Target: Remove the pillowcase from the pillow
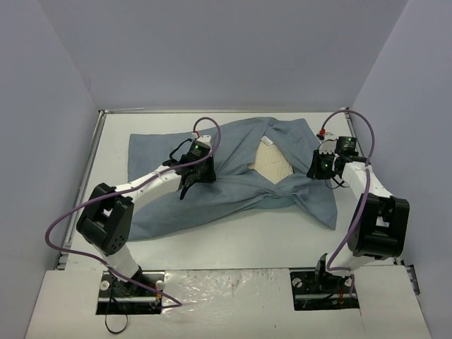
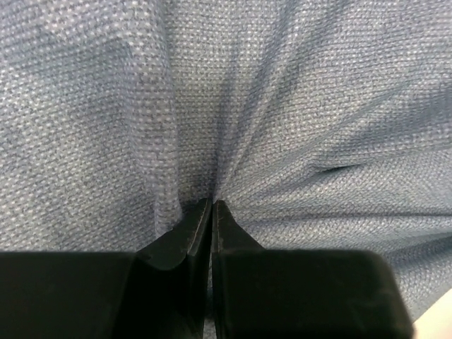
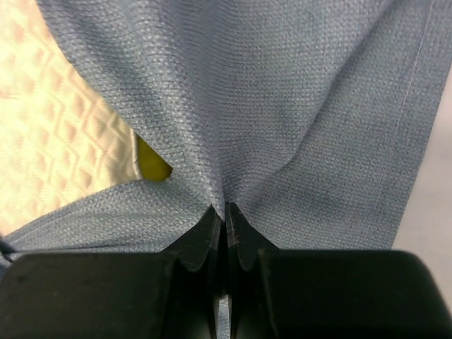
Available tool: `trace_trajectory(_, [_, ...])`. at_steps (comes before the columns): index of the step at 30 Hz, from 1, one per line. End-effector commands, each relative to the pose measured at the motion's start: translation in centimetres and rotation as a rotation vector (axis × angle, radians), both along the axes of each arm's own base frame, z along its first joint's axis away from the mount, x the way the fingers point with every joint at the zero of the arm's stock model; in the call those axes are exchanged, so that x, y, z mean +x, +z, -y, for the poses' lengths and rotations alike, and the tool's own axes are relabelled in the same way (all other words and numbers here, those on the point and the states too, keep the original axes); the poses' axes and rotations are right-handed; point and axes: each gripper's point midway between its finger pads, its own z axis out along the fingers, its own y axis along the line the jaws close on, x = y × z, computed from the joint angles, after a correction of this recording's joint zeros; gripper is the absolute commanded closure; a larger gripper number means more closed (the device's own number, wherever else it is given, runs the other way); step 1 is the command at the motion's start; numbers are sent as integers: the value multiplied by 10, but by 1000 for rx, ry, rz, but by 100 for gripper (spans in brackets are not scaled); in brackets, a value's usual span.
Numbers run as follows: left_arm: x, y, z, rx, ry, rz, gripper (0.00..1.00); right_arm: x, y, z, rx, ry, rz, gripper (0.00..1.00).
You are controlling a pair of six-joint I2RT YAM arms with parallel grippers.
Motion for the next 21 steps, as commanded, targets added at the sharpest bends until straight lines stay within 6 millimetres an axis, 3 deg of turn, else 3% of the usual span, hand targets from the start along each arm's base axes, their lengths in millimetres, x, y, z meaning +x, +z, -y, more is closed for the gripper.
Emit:
trace_trajectory(1, [1, 27, 4, -52, -22, 51, 98, -7, -15, 23, -104, -57, -61, 100])
trace_trajectory(3, [0, 49, 25, -137, -87, 88, 84, -7, -20, 20, -99, -38, -79, 100])
trace_trajectory(4, [-1, 69, 40, -189, -139, 109, 73, -7, -20, 13, -104, -21, -77, 100])
trace_trajectory(5, [-7, 78, 53, -202, -179, 117, 52, -7, -19, 9, -105, -9, -73, 100])
trace_trajectory(8, [-16, 123, 88, -262, -282, 187, 32, -8, -20, -7, -102, 37, -76, 100])
trace_trajectory(11, [-20, 159, 120, -339, -350, 235, 29, -8, -26, -15, -84, 59, -92, 100])
trace_trajectory(13, [-26, 170, 142, -376, -385, 234, 28, -8, -27, -16, -75, 63, -96, 100])
trace_trajectory(15, [-27, 176, 172, -399, -416, 217, 27, -7, -28, -19, -61, 69, -98, 100])
trace_trajectory(16, [-24, 149, 184, -364, -415, 153, 27, -8, -28, -20, -56, 72, -99, 100])
trace_trajectory(17, [-18, 164, 196, -380, -413, 173, 28, -8, -27, -21, -49, 75, -97, 100])
trace_trajectory(18, [-23, 153, 203, -354, -406, 125, 27, -8, -26, -21, -48, 76, -92, 100])
trace_trajectory(19, [-17, 122, 212, -306, -387, 70, 27, -8, -26, -22, -47, 76, -94, 100])
trace_trajectory(20, [-8, 134, 219, -305, -357, 94, 27, -8, -26, -22, -44, 77, -92, 100])
trace_trajectory(21, [-5, 126, 221, -278, -344, 79, 28, -8, -25, -22, -41, 77, -89, 100])
